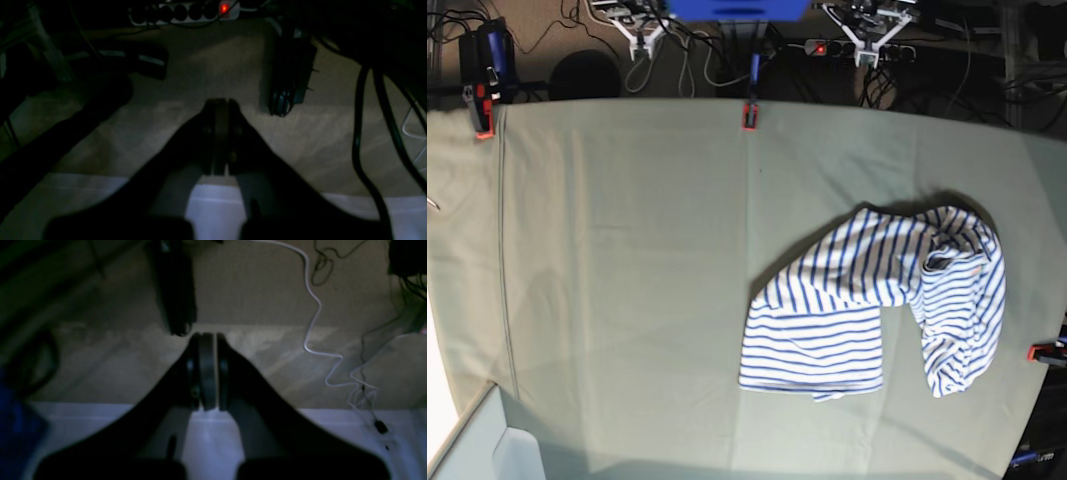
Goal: Layout the t-shirt on the table in an organized manner, then fold the t-shirt properly
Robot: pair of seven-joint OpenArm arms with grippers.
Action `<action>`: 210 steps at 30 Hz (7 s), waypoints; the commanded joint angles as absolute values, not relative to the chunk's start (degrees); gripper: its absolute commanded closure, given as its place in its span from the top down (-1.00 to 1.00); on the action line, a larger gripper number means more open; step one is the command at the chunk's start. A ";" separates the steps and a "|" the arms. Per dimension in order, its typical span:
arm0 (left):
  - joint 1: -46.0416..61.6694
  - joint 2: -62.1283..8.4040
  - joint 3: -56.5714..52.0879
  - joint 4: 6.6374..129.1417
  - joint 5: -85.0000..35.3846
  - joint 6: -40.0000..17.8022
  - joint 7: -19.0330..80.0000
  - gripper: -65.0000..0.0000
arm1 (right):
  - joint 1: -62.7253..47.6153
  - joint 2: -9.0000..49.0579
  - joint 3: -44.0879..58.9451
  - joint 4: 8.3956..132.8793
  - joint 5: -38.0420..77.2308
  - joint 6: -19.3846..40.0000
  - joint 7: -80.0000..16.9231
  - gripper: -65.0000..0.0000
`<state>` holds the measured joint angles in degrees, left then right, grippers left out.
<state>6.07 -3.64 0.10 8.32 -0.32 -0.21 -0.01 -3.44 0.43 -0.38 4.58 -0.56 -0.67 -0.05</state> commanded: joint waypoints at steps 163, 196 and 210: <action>-25.80 -7.78 -20.09 68.70 -32.66 -0.22 25.10 0.01 | 13.41 1.98 -23.69 76.35 -0.31 17.63 -19.47 0.37; 14.11 -10.51 -45.05 84.18 -37.41 -0.31 27.56 0.25 | 21.14 -4.35 -28.18 41.36 -0.31 17.63 4.00 -1.00; 12.70 -10.77 -45.05 84.18 -37.23 -0.31 27.74 0.25 | 14.46 -0.66 -18.95 64.40 -0.13 17.80 -2.95 -1.00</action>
<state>12.82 -9.89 -44.75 83.24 -36.84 -0.01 28.62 12.99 -0.32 -19.03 63.35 -0.84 17.15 -4.78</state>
